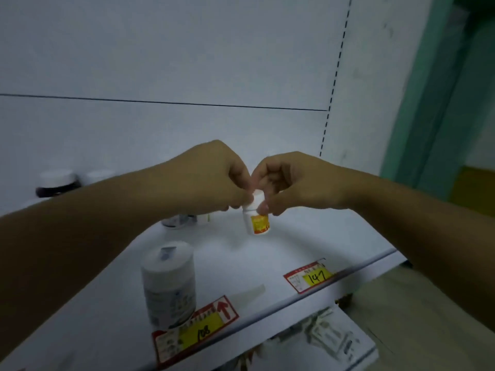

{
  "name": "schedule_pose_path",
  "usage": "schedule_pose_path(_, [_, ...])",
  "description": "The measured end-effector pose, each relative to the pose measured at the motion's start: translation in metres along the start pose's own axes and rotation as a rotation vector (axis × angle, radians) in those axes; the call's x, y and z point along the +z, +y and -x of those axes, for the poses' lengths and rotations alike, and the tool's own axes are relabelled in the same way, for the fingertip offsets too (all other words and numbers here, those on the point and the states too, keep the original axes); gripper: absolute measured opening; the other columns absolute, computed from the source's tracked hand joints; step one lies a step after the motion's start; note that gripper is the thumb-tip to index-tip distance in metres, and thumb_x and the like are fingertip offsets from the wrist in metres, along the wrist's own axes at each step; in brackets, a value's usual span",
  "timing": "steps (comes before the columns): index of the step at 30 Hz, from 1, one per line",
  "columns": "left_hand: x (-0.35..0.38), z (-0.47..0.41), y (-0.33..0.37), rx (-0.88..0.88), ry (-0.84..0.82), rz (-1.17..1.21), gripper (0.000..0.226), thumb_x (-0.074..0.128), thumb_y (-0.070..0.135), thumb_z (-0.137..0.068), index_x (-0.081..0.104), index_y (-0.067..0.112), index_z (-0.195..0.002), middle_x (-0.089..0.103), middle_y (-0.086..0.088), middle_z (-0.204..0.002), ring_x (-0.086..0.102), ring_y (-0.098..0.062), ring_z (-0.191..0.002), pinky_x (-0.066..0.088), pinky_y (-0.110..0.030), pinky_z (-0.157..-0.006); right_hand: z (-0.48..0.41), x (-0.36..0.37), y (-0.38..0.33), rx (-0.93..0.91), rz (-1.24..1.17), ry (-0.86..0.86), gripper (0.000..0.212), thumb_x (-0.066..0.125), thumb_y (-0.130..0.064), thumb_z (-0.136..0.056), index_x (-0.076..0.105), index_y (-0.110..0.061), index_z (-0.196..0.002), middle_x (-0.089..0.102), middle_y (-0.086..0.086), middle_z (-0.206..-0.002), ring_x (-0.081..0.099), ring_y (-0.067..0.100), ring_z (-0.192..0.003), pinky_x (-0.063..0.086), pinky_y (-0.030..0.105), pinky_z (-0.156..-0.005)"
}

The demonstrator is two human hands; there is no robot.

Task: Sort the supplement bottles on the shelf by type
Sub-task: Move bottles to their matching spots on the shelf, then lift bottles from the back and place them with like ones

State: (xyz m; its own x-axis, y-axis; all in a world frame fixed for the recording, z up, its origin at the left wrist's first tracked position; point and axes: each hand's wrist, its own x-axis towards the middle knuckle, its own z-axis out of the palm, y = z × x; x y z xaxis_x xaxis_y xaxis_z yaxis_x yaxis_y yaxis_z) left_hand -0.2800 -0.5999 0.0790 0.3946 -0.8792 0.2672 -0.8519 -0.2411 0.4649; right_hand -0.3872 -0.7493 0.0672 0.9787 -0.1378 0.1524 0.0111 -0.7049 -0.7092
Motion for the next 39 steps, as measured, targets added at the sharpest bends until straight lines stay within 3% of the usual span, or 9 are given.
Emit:
schedule_pose_path(7, [0.05, -0.046, 0.01, 0.051, -0.252, -0.154, 0.012, 0.074, 0.027, -0.074, 0.074, 0.025, -0.085, 0.064, 0.016, -0.069, 0.06, -0.005, -0.062, 0.045, -0.011, -0.06, 0.008, -0.005, 0.053, 0.056, 0.178, -0.071, 0.033, 0.079, -0.016, -0.068, 0.062, -0.019, -0.096, 0.068, -0.005, -0.099, 0.068, 0.014, -0.085, 0.056, 0.034, -0.083])
schedule_pose_path(13, [0.076, -0.049, 0.015, 0.011, -0.302, -0.267, 0.019, 0.07, 0.029, -0.077, 0.072, 0.023, -0.095, 0.07, 0.006, -0.093, 0.056, -0.005, -0.07, 0.042, -0.014, -0.07, 0.006, -0.009, 0.084, 0.017, 0.27, -0.181, 0.033, 0.079, -0.027, -0.068, 0.06, -0.031, -0.095, 0.066, -0.02, -0.093, 0.065, -0.001, -0.084, 0.054, 0.018, -0.078])
schedule_pose_path(20, [0.083, -0.034, 0.017, -0.115, -0.308, -0.291, 0.028, 0.062, 0.037, -0.082, 0.066, 0.025, -0.107, 0.067, 0.01, -0.101, 0.057, 0.0, -0.079, 0.038, -0.007, -0.069, 0.006, -0.011, 0.098, -0.054, 0.319, -0.325, 0.033, 0.076, -0.04, -0.067, 0.054, -0.041, -0.092, 0.06, -0.026, -0.093, 0.061, -0.005, -0.089, 0.052, 0.018, -0.078])
schedule_pose_path(22, [0.067, -0.023, 0.012, -0.145, -0.222, -0.33, 0.034, 0.057, 0.047, -0.082, 0.061, 0.031, -0.112, 0.061, 0.015, -0.103, 0.053, 0.004, -0.08, 0.034, -0.005, -0.068, 0.005, -0.019, 0.088, -0.092, 0.347, -0.289, 0.034, 0.066, -0.057, -0.065, 0.051, -0.045, -0.093, 0.055, -0.028, -0.098, 0.058, -0.004, -0.096, 0.051, 0.019, -0.083])
schedule_pose_path(24, [0.043, -0.006, 0.002, -0.158, -0.126, -0.411, 0.039, 0.051, 0.055, -0.081, 0.058, 0.035, -0.113, 0.053, 0.019, -0.102, 0.05, 0.006, -0.076, 0.033, -0.006, -0.066, -0.001, -0.023, 0.072, -0.142, 0.356, -0.215, 0.053, 0.05, -0.072, -0.056, 0.05, -0.048, -0.102, 0.053, -0.028, -0.109, 0.053, -0.002, -0.106, 0.048, 0.023, -0.091])
schedule_pose_path(26, [0.013, 0.01, -0.015, -0.174, -0.09, -0.529, 0.042, 0.046, 0.056, -0.083, 0.054, 0.034, -0.118, 0.055, 0.014, -0.118, 0.053, -0.001, -0.098, 0.042, -0.019, -0.084, -0.012, -0.015, 0.051, -0.19, 0.388, -0.157, 0.068, 0.044, -0.077, -0.056, 0.048, -0.045, -0.116, 0.052, -0.02, -0.126, 0.05, -0.001, -0.109, 0.046, 0.026, -0.094])
schedule_pose_path(29, [-0.036, 0.038, -0.048, -0.323, -0.093, -0.662, 0.048, 0.04, 0.055, -0.087, 0.044, 0.034, -0.13, 0.043, 0.005, -0.142, 0.037, -0.015, -0.132, 0.031, -0.035, -0.107, -0.033, 0.016, 0.012, -0.291, 0.505, -0.132, 0.054, 0.048, -0.064, -0.077, 0.043, -0.042, -0.126, 0.051, -0.014, -0.132, 0.049, -0.006, -0.083, 0.037, 0.016, -0.074])
schedule_pose_path(36, [-0.119, 0.132, -0.127, -0.493, -0.052, -0.581, 0.051, 0.036, 0.055, -0.09, 0.039, 0.032, -0.135, 0.043, 0.001, -0.142, 0.045, -0.02, -0.123, 0.033, -0.031, -0.098, -0.095, 0.128, -0.101, -0.472, 0.521, -0.2, 0.045, 0.044, -0.053, -0.088, 0.045, -0.034, -0.128, 0.054, -0.005, -0.132, 0.052, 0.008, -0.097, 0.037, 0.021, -0.08])
schedule_pose_path(39, [-0.158, 0.172, -0.164, -0.559, -0.058, -0.599, 0.05, 0.036, 0.052, -0.091, 0.038, 0.03, -0.136, 0.043, -0.001, -0.143, 0.044, -0.02, -0.125, 0.033, -0.032, -0.101, -0.125, 0.173, -0.138, -0.457, 0.572, -0.234, 0.056, 0.043, -0.058, -0.085, 0.036, -0.037, -0.136, 0.043, -0.009, -0.143, 0.044, 0.014, -0.122, 0.03, 0.023, -0.094])
